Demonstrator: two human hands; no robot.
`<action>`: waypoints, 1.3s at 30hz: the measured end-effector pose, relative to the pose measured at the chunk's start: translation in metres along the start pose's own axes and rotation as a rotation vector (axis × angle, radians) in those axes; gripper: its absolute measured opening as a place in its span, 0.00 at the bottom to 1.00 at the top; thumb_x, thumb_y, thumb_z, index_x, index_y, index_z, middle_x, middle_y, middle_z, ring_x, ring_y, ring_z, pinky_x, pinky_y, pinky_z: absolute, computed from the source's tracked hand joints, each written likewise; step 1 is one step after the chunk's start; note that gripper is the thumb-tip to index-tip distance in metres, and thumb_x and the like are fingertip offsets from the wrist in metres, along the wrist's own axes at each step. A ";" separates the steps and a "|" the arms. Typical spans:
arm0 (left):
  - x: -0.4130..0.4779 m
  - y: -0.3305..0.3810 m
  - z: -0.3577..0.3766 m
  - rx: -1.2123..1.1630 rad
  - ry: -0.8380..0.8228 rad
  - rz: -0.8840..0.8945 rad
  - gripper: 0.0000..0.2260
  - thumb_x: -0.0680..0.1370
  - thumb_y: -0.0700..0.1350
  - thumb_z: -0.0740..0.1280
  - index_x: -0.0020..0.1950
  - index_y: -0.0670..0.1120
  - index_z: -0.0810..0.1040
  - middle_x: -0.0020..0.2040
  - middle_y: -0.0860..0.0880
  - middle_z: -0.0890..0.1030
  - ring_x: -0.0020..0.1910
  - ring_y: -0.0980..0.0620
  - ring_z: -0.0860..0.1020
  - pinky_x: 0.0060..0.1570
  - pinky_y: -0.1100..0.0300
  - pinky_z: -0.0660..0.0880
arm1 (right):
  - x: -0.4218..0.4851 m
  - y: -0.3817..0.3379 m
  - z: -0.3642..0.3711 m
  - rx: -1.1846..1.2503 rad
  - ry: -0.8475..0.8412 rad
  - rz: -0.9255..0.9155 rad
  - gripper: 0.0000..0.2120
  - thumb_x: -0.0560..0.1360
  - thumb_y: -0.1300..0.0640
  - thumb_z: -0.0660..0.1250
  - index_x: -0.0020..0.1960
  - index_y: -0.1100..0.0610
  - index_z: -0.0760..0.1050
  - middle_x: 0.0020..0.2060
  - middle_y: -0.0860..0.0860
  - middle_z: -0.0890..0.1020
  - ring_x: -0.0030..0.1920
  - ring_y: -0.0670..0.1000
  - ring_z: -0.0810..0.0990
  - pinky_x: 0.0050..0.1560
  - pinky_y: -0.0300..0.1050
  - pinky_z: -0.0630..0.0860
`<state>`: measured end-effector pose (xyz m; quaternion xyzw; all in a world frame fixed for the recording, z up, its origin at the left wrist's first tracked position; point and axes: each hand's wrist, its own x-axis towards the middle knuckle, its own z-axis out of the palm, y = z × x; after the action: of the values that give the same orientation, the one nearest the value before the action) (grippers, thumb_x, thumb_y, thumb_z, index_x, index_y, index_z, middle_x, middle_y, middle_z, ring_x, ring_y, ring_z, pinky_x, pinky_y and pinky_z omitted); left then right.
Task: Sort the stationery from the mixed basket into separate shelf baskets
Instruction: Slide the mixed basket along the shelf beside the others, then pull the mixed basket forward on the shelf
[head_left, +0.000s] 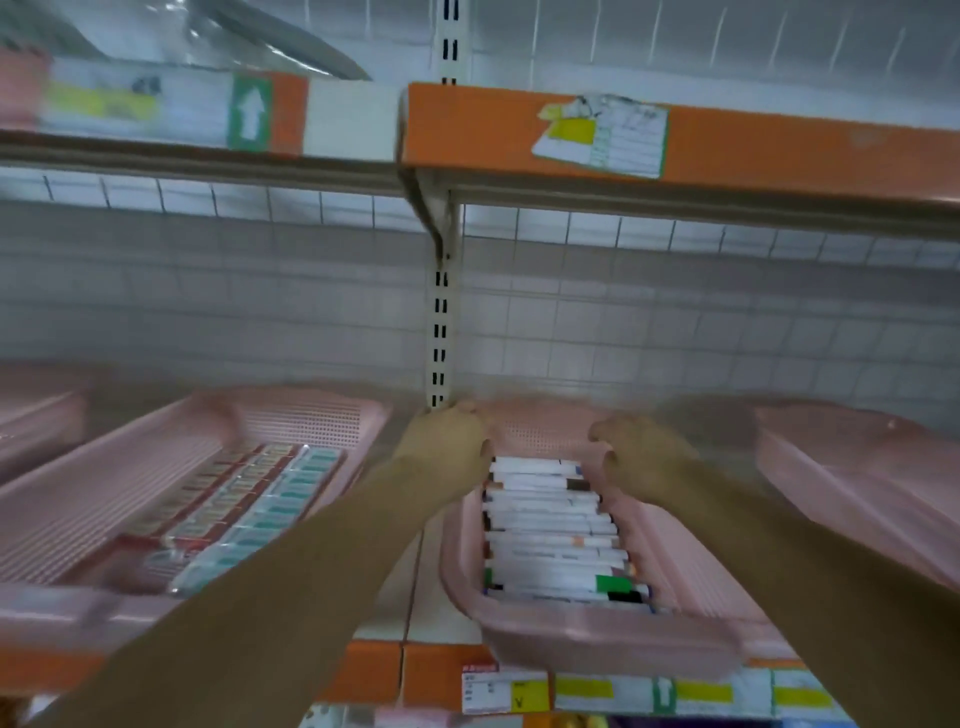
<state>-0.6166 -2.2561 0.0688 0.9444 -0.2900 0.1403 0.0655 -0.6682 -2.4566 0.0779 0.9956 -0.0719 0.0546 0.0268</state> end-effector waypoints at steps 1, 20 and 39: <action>-0.006 -0.009 -0.008 0.020 0.021 0.026 0.17 0.80 0.45 0.55 0.69 0.44 0.67 0.67 0.45 0.69 0.67 0.47 0.66 0.64 0.54 0.63 | 0.003 -0.017 -0.007 0.020 0.035 -0.020 0.20 0.75 0.61 0.58 0.66 0.52 0.70 0.64 0.53 0.73 0.62 0.55 0.72 0.60 0.48 0.72; -0.271 -0.362 -0.116 0.186 0.110 -0.627 0.24 0.79 0.49 0.59 0.74 0.48 0.59 0.72 0.48 0.64 0.69 0.46 0.65 0.65 0.50 0.66 | 0.038 -0.471 -0.036 0.017 0.173 -0.743 0.19 0.73 0.61 0.60 0.63 0.54 0.72 0.60 0.55 0.75 0.61 0.58 0.73 0.56 0.48 0.71; -0.262 -0.596 -0.106 -0.019 0.091 -0.555 0.22 0.79 0.44 0.63 0.72 0.46 0.64 0.69 0.49 0.69 0.65 0.50 0.69 0.63 0.61 0.65 | 0.177 -0.703 0.008 -0.009 -0.147 -0.731 0.14 0.75 0.63 0.59 0.61 0.59 0.73 0.59 0.57 0.76 0.50 0.56 0.74 0.41 0.40 0.70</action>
<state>-0.5111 -1.6049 0.0645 0.9798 -0.0182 0.1564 0.1229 -0.3909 -1.7867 0.0574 0.9566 0.2863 -0.0306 0.0439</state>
